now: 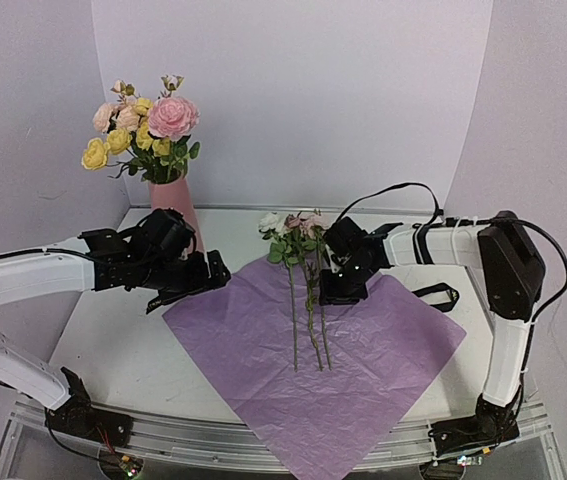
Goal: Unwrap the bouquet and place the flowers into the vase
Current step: Pick up the fake flower from the wrapping paper.
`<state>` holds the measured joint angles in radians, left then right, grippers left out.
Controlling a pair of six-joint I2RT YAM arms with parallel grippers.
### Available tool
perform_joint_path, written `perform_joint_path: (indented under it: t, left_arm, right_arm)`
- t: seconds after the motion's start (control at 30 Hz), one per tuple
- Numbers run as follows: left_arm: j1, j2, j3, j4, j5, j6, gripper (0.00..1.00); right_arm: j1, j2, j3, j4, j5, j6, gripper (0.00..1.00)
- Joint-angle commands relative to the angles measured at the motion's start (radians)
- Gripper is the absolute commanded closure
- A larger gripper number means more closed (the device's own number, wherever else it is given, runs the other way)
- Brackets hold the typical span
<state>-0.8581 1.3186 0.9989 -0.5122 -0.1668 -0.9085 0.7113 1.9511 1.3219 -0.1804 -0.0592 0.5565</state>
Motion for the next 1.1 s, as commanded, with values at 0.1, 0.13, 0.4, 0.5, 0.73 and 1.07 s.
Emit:
perform_joint_path:
  t: [0.1,0.13,0.4,0.5,0.73,1.07]
  left_arm:
    - [0.002,-0.073,-0.026,0.030,-0.053,-0.075,0.00]
    - [0.002,-0.090,-0.036,0.030,-0.069,-0.093,0.00]
    - [0.005,-0.161,-0.079,0.028,-0.111,-0.132,0.00]
    - [0.006,-0.162,-0.075,0.028,-0.117,-0.132,0.00]
    - [0.007,-0.128,-0.050,0.028,-0.125,-0.111,0.01]
    - [0.007,-0.039,0.032,0.029,-0.057,-0.052,0.00]
  right_arm:
    - [-0.003,0.083,0.067,-0.008,0.010,0.000,0.69]
    - [-0.003,0.092,0.072,-0.007,0.009,0.000,0.70]
    - [-0.003,0.142,0.096,-0.004,0.030,0.019,0.77]
    - [-0.004,0.149,0.102,-0.004,0.040,0.022,0.79]
    - [-0.006,0.165,0.112,-0.004,0.044,0.041,0.85]
    - [-0.008,-0.004,0.051,0.009,0.149,0.055,1.00]
